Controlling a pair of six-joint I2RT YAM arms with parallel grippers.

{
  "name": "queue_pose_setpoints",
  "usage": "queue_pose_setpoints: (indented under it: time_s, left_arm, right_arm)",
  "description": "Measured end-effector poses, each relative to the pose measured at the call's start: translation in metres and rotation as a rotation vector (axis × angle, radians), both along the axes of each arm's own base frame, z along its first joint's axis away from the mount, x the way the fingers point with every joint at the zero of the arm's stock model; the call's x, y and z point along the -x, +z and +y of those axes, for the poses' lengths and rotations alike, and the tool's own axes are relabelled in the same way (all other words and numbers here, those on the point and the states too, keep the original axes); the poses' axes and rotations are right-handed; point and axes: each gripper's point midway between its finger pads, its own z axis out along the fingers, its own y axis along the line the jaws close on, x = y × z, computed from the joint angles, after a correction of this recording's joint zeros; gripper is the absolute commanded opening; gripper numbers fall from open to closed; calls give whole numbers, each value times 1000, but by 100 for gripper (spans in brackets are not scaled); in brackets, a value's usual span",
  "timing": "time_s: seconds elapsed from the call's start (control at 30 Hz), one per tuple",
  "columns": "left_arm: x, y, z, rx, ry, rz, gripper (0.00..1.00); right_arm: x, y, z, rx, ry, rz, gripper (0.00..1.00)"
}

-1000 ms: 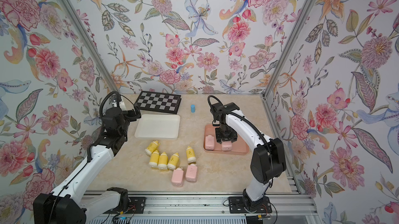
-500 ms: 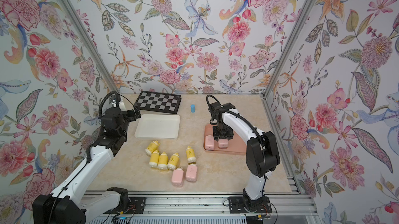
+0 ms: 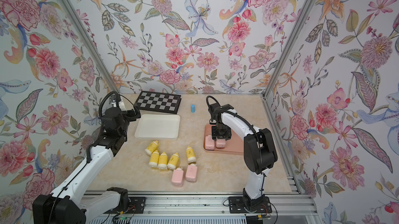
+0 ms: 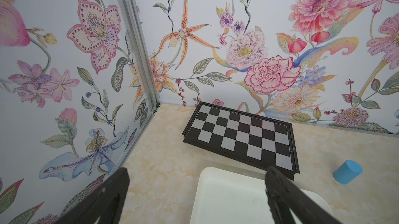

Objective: Place the pencil sharpeners by color into the storage box
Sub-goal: Place the pencil sharpener in the storage box.

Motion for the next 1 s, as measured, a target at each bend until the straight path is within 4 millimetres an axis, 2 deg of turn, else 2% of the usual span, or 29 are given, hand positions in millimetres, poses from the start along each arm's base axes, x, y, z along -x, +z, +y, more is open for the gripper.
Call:
queue_pose_setpoints:
  time_s: [1.0]
  left_arm:
    - [0,0,0,0,0,0,99]
  right_arm:
    - [6,-20,-1,2,-30,28,41]
